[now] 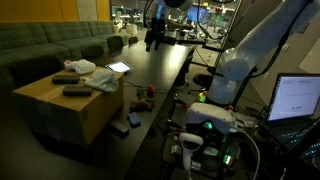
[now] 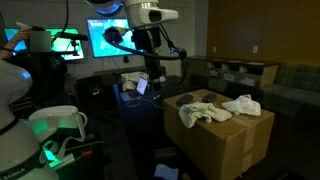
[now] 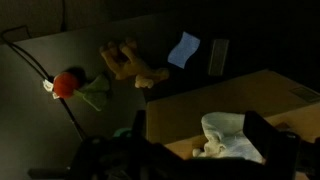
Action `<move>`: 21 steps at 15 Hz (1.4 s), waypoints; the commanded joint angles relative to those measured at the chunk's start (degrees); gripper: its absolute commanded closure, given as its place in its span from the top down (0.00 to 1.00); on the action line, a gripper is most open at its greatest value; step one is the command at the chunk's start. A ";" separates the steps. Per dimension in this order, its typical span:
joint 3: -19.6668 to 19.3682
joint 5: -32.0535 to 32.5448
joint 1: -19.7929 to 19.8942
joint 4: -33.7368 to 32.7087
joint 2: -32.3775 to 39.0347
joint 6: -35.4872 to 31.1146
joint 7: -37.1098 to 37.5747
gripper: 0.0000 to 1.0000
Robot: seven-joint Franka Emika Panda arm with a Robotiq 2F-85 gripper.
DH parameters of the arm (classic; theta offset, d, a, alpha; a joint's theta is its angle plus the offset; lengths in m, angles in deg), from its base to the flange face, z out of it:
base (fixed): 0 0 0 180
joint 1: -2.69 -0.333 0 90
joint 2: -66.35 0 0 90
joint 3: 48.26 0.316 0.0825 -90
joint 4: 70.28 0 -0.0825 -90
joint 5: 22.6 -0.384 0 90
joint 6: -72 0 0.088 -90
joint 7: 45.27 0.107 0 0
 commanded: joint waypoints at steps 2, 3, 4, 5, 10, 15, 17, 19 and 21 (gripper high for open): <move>0.38 -0.24 0.43 -0.61 -0.10 0.14 -0.21 1.00; 0.38 -0.24 0.43 -0.72 -0.18 0.14 -0.21 1.00; 0.38 -0.24 0.43 -0.77 -0.19 0.14 -0.21 1.00; 0.38 -0.24 0.42 -0.78 -0.19 0.14 -0.21 1.00; 0.81 0.50 1.22 -0.21 0.23 -0.58 1.18 1.00; 1.15 -0.34 1.59 0.15 0.16 -0.78 4.30 1.00; -4.43 0.12 3.42 1.09 8.42 -9.53 -2.40 1.00; -7.18 -0.43 4.88 0.35 13.92 -13.61 -4.64 1.00; -8.58 -0.39 6.05 0.25 19.66 -19.17 -5.18 1.00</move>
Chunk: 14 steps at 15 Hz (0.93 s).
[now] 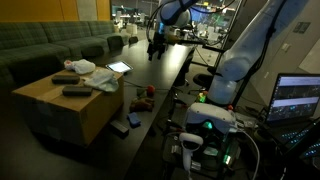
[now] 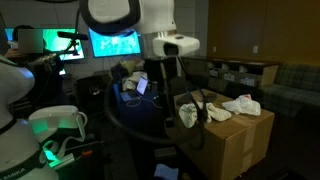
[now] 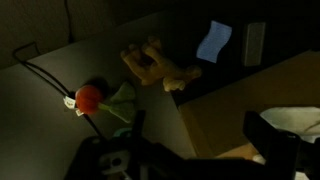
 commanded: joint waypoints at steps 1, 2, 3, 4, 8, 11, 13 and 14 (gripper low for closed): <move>-2.55 -1.15 2.09 -2.99 10.63 -7.23 -3.22 1.00; -2.38 -0.33 2.68 -3.15 12.98 -9.42 -2.18 1.00; -2.21 0.16 3.03 -2.95 15.20 -11.86 -1.47 1.00; -2.10 0.18 3.24 -3.36 17.12 -13.42 -1.41 1.00; -1.51 -0.23 3.02 -4.82 25.95 -21.59 -1.81 1.00; -1.51 0.16 3.40 -7.09 33.46 -27.54 -1.28 1.00; -1.30 -0.76 4.29 -9.74 38.96 -30.64 -2.00 1.00; -1.18 -1.07 5.07 -11.29 41.54 -32.09 -2.36 1.00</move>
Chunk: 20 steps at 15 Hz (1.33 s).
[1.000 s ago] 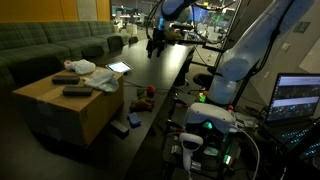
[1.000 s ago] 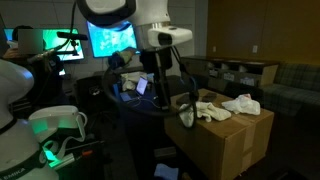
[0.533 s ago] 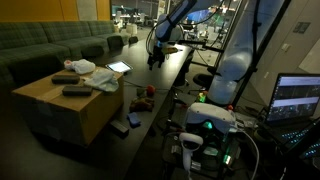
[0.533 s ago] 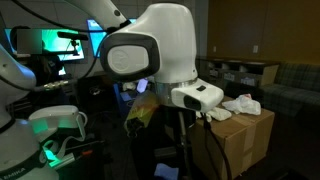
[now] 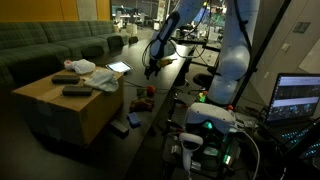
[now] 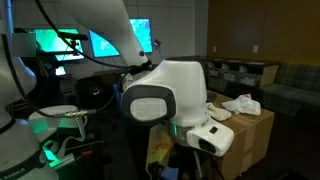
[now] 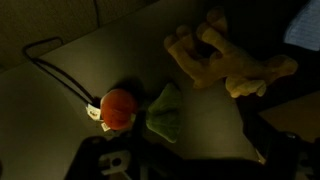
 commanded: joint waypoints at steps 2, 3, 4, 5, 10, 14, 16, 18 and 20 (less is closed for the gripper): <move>0.75 -1.16 3.43 -9.25 13.27 -6.89 -0.48 1.00; 0.80 -1.22 4.31 -11.36 15.71 -8.03 -0.37 1.00; 0.63 -1.11 4.77 -13.34 18.08 -9.09 0.09 1.00; 0.90 -1.26 5.96 -15.67 20.12 -9.31 -0.07 1.00; 1.36 -1.62 9.21 -26.59 31.34 -10.79 0.96 1.00; 1.65 -1.76 11.76 -34.05 38.22 -9.75 1.36 1.00; 2.07 -1.70 13.07 -37.22 41.40 -10.25 1.24 1.00; 2.40 -1.94 13.98 -39.19 43.87 -11.23 1.53 1.00; 2.54 -2.20 14.53 -41.28 46.22 -12.17 2.13 1.00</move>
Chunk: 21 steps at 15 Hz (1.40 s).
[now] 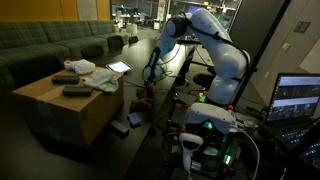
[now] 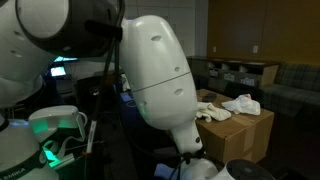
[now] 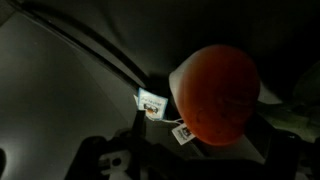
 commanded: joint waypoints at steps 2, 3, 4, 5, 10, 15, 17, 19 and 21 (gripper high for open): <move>1.39 -2.12 1.99 -7.25 6.37 -2.19 0.75 1.00; 1.63 -2.32 2.13 -8.40 7.35 -2.22 0.90 1.00; 1.95 -2.47 2.40 -9.41 8.11 -2.03 0.91 1.00; 2.28 -2.59 2.57 -10.35 8.77 -1.84 0.91 1.00; 4.04 -2.89 3.30 -13.77 10.46 0.05 0.71 0.61; 4.81 -2.95 3.18 -14.01 9.24 3.49 0.62 0.23; 4.45 -2.84 2.67 -12.77 7.49 4.84 0.56 0.14; 3.45 -2.76 1.44 -10.27 4.57 6.04 1.05 0.10; 2.36 -2.53 0.00 -7.52 1.27 6.62 1.48 0.13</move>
